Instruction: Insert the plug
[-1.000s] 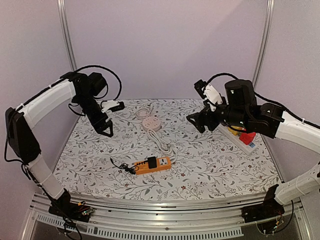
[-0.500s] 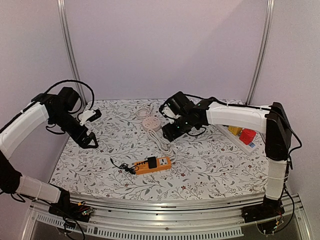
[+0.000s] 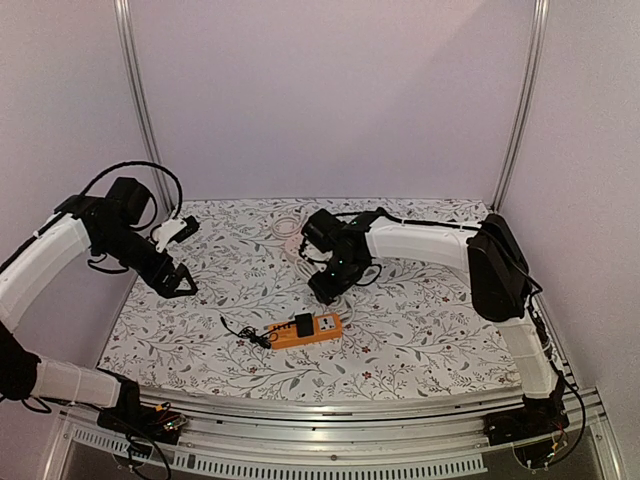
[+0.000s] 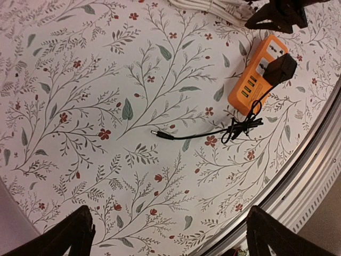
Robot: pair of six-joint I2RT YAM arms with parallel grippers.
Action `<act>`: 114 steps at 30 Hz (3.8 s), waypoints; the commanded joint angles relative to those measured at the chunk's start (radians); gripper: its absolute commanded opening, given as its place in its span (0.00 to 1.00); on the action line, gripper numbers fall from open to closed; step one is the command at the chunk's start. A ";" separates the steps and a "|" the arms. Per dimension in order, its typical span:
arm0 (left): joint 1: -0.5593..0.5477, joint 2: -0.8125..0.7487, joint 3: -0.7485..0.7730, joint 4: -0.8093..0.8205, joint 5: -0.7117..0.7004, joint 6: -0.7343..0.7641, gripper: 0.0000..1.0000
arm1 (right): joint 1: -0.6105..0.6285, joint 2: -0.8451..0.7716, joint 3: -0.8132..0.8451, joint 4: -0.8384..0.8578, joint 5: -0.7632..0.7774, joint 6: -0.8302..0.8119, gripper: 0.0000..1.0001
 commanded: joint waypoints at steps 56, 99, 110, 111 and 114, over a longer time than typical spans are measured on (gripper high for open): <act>-0.463 0.423 0.214 -0.018 -0.025 0.165 0.96 | -0.278 -0.296 -0.337 0.105 -0.452 0.086 0.27; -0.477 0.325 0.058 0.072 -0.035 0.235 0.96 | -0.026 -0.261 -0.508 0.217 -0.522 -0.906 0.77; -0.478 0.321 0.064 0.055 -0.022 0.247 0.96 | -0.045 -0.215 -0.467 0.209 -0.576 -0.831 0.35; -0.478 0.321 0.064 0.054 -0.016 0.248 0.96 | -0.053 -0.214 -0.468 0.210 -0.595 -0.830 0.33; -0.478 0.326 0.065 0.053 -0.009 0.250 0.96 | -0.083 -0.213 -0.466 0.203 -0.677 -0.793 0.29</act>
